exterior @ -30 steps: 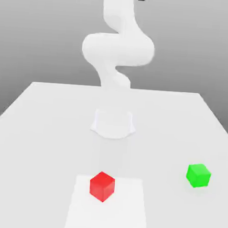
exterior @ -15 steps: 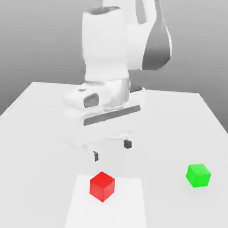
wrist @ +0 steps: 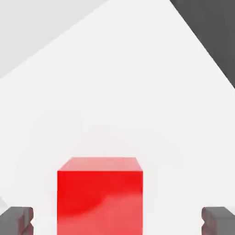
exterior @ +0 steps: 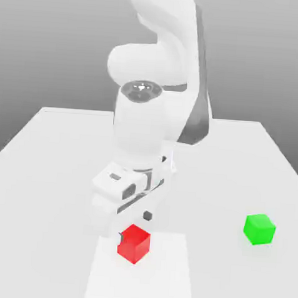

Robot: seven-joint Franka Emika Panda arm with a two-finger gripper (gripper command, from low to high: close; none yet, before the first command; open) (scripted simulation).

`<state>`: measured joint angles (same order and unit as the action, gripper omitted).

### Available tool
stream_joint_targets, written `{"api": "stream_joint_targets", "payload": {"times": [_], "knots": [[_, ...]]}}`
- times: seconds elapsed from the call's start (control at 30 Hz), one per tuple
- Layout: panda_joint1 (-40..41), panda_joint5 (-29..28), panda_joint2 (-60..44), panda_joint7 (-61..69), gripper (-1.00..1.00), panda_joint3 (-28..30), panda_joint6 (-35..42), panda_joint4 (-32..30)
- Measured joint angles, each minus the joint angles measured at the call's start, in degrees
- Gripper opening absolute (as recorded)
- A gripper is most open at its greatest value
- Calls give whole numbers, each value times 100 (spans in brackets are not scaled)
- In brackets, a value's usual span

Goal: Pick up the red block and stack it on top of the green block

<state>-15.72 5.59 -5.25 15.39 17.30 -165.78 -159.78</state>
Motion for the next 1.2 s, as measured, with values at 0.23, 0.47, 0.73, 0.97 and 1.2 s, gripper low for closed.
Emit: {"api": "stream_joint_targets", "payload": {"times": [0.23,0.47,0.73,0.97,1.2], "knots": [[426,777,-639,552,0,-618,-516,54],[608,963,-823,675,-100,-853,-652,56],[316,323,-325,232,-100,-393,-259,36],[234,-347,263,-257,-100,-138,217,-50],[247,-661,662,-702,-100,-166,549,-187]]}}
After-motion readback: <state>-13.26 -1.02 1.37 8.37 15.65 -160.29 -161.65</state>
